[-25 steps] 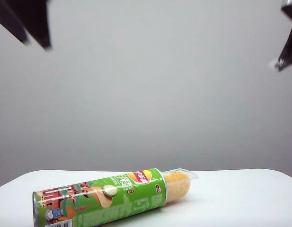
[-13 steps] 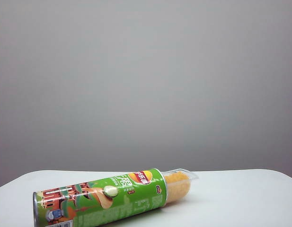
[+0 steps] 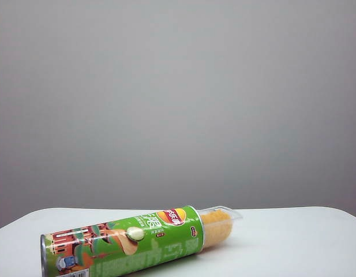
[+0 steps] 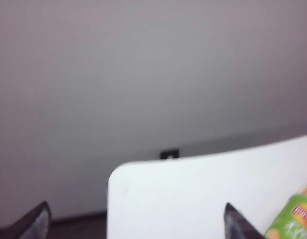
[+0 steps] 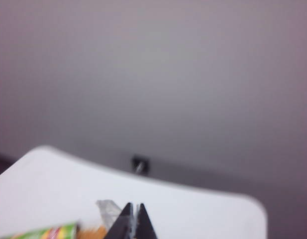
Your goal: Pick up the green tub of chips from the desk, pull out the transparent container with the chips inside partially, and then place the chips back on the desk.
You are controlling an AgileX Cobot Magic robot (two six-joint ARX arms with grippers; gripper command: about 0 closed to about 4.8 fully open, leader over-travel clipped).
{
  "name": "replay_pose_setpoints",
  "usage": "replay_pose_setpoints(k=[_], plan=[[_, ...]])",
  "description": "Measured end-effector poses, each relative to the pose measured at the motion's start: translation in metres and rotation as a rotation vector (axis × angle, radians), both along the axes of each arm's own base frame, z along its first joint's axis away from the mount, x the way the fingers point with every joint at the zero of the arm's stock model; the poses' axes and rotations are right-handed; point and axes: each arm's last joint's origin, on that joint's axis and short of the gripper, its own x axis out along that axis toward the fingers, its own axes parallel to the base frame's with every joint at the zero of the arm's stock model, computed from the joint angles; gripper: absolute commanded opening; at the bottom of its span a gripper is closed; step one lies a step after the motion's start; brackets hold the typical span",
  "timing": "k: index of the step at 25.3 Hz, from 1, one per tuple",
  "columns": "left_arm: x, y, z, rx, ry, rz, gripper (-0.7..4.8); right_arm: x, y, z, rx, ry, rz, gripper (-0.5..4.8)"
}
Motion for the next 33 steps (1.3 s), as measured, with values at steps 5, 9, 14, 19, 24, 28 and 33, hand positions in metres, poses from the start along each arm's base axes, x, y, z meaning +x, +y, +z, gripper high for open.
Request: replay_pose_setpoints(k=[5, 9, 14, 19, 24, 28, 33], plan=[[-0.004, 0.001, -0.012, -0.103, -0.093, 0.051, 3.45, -0.013, -0.002, -0.054, 0.065, -0.093, -0.126, 0.08], [0.002, 0.002, -0.016, -0.219, -0.141, 0.056, 3.22, -0.012, -0.004, -0.075, 0.147, -0.188, -0.173, 0.08], [0.02, 0.002, -0.054, -0.227, -0.083, 0.06, 2.35, 0.001, -0.006, -0.097, 0.253, -0.178, -0.202, 0.08], [0.029, 0.001, -0.075, -0.216, -0.114, 0.053, 1.58, 0.008, -0.008, -0.116, 0.261, -0.14, -0.261, 0.08], [0.036, 0.0, -0.103, -0.195, -0.064, 0.001, 1.1, 0.015, -0.009, -0.148, 0.26, -0.039, -0.293, 0.08], [0.038, 0.0, -0.121, -0.153, 0.024, 0.017, 0.13, 0.015, -0.01, -0.153, 0.237, 0.002, -0.33, 0.12], [0.037, 0.0, -0.122, -0.105, 0.03, 0.021, -0.06, 0.015, -0.012, -0.162, 0.184, 0.076, -0.395, 0.12]])
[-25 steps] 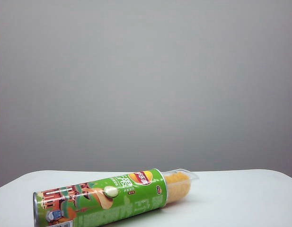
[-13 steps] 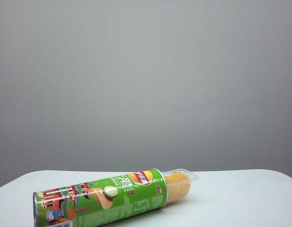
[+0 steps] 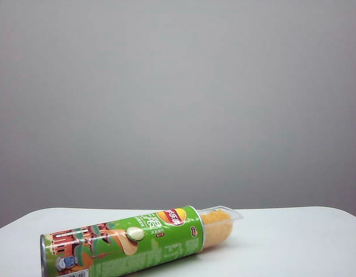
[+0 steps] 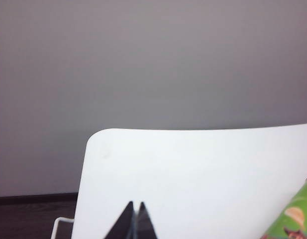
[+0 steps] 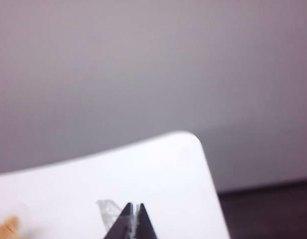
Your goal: Pick up the green tub of chips from the desk, pull out the transparent container with the chips inside partially, and then place the chips back on the desk.
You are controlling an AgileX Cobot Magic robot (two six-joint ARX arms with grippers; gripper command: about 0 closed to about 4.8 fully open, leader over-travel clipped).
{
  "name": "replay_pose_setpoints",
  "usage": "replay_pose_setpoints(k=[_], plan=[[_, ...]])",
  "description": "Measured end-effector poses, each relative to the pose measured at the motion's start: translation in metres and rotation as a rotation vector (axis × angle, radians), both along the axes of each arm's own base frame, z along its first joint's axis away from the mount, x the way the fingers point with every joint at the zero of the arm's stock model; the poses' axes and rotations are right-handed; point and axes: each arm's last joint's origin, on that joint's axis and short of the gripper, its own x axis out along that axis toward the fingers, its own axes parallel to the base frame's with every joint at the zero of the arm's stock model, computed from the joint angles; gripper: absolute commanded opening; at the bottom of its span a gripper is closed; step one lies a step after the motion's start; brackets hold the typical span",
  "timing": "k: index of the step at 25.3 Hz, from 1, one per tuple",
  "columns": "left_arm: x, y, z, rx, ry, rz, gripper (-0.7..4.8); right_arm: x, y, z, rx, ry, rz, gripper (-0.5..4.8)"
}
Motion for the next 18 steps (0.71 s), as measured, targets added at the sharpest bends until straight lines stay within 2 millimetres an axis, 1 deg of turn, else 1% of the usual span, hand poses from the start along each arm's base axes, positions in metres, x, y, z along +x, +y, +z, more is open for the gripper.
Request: replay_pose_setpoints(k=[3, 4, 6, 8, 10, 11, 12, 15, 18], plan=[[0.0, 0.0, -0.004, 0.017, 0.036, 0.001, -0.06, -0.001, -0.001, -0.009, 0.002, 0.093, -0.023, 0.08], [-0.001, 0.001, -0.008, 0.025, 0.081, 0.014, -0.06, -0.001, -0.001, -0.01, 0.003, 0.112, -0.023, 0.08], [-0.001, 0.001, -0.009, 0.029, 0.093, 0.035, -0.06, -0.001, -0.001, -0.011, 0.003, 0.113, -0.022, 0.14], [-0.001, 0.001, -0.009, 0.029, 0.101, 0.037, -0.05, 0.0, 0.0, -0.011, 0.004, 0.117, -0.02, 0.29], [-0.001, 0.001, -0.009, 0.029, 0.1, 0.037, 0.05, 0.0, 0.0, -0.011, 0.003, 0.122, -0.019, 0.32], [-0.001, 0.001, -0.009, 0.029, 0.101, 0.037, 0.41, 0.0, 0.0, -0.011, 0.003, 0.122, -0.018, 0.31], [-0.001, 0.001, -0.009, 0.013, 0.105, 0.039, 0.59, 0.0, 0.0, -0.011, 0.003, 0.121, -0.016, 0.31], [0.0, 0.001, -0.01, 0.007, 0.123, 0.041, 0.57, 0.0, -0.001, -0.011, 0.003, 0.121, -0.017, 0.31], [0.0, 0.001, -0.011, -0.033, 0.132, 0.047, 0.58, 0.0, -0.001, -0.011, 0.003, 0.121, -0.017, 0.31]])
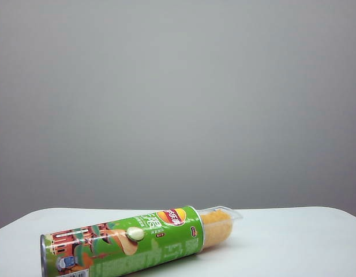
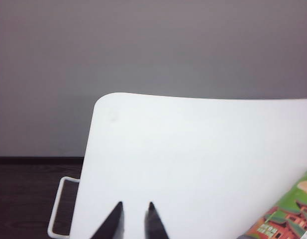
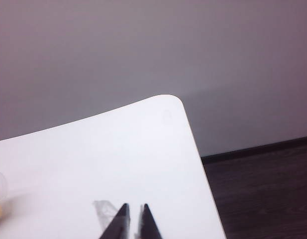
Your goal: Pick up the green tub of chips from the desk, pull out the transparent container with the chips inside partially, and then place the chips back on the desk.
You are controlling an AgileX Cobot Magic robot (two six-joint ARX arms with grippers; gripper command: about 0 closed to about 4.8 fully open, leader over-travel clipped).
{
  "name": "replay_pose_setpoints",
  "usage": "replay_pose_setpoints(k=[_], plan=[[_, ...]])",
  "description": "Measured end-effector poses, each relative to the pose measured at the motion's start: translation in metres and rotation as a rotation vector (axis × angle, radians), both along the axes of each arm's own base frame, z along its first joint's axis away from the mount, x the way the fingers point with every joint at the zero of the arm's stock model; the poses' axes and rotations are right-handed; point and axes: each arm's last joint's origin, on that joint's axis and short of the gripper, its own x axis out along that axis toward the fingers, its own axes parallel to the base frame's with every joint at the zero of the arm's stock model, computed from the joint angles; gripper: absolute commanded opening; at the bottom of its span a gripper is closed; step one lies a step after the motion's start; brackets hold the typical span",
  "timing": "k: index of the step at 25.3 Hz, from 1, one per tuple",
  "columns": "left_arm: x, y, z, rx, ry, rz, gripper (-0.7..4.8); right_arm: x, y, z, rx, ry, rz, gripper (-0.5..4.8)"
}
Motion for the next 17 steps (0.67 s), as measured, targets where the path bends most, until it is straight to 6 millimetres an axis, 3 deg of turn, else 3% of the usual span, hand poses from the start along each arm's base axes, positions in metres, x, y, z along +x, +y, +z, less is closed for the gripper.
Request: replay_pose_setpoints(k=[17], plan=[[-0.0001, 0.0, 0.0003, -0.011, -0.003, 0.003, 0.57, 0.0, 0.0, 0.0001, 0.0, -0.001, 0.0, 0.31]])
